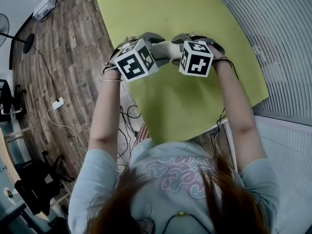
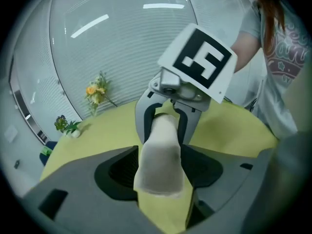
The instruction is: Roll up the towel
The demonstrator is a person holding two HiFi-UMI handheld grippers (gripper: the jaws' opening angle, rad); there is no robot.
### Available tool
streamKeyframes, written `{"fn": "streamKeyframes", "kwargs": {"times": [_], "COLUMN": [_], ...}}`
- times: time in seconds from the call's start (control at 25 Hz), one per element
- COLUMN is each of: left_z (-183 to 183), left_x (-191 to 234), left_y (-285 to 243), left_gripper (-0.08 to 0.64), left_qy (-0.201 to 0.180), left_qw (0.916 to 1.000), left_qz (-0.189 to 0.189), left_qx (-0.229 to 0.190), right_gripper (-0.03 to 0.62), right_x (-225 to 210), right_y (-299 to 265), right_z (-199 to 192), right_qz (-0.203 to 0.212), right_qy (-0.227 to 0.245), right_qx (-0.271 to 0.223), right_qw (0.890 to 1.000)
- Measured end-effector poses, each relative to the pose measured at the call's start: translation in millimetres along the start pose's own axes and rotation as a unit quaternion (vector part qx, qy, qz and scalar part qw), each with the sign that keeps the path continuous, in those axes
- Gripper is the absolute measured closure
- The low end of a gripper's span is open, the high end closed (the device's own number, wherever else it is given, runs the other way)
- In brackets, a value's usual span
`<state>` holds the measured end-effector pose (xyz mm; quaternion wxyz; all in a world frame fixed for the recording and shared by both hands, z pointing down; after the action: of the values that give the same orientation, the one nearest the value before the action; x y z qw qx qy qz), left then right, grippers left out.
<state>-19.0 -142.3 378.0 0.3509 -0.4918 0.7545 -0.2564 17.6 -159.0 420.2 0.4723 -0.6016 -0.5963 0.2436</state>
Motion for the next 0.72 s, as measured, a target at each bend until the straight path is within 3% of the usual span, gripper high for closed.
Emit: {"fn": "streamKeyframes", "kwargs": {"times": [0.16,0.28,0.36,0.48,0.72], "left_z": [-1,-10,-15,-18,-16], "left_x": [-9,-9,-5,1,4], "left_y": [-6,-23,-30,-32,-27], "left_gripper": [0.311,0.311,0.311,0.311,0.311], "left_qy": [-0.022,-0.034,-0.023,0.004,0.006], "left_qw": [0.9987,0.9963,0.9959,0.9966,0.9977], "left_qz": [0.039,0.047,0.045,0.027,0.020], "left_qx": [0.024,0.063,0.074,0.078,0.065], "right_gripper": [0.304,0.301,0.295,0.281,0.255], "right_x": [-6,-12,-15,-17,-15], "right_y": [-3,-8,-11,-9,5], "right_z": [-3,-5,-6,-5,-5], "right_qz": [0.062,0.095,0.104,0.088,0.006], "right_qy": [-0.036,-0.067,-0.079,-0.079,-0.097], "right_qx": [-0.005,-0.013,-0.022,-0.041,-0.088], "right_qw": [0.997,0.993,0.991,0.992,0.991]}}
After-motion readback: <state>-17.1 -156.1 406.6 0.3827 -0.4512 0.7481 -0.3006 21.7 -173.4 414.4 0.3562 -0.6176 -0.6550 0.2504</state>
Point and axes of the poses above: the fingertips, and each gripper's own axes: y backward along the fingers, x to its left, z out of its top, the point moved 4 cm from there along y, backward along the fingers, and after that the axes turned 4 degrees about -y, right-handed, at the moved point
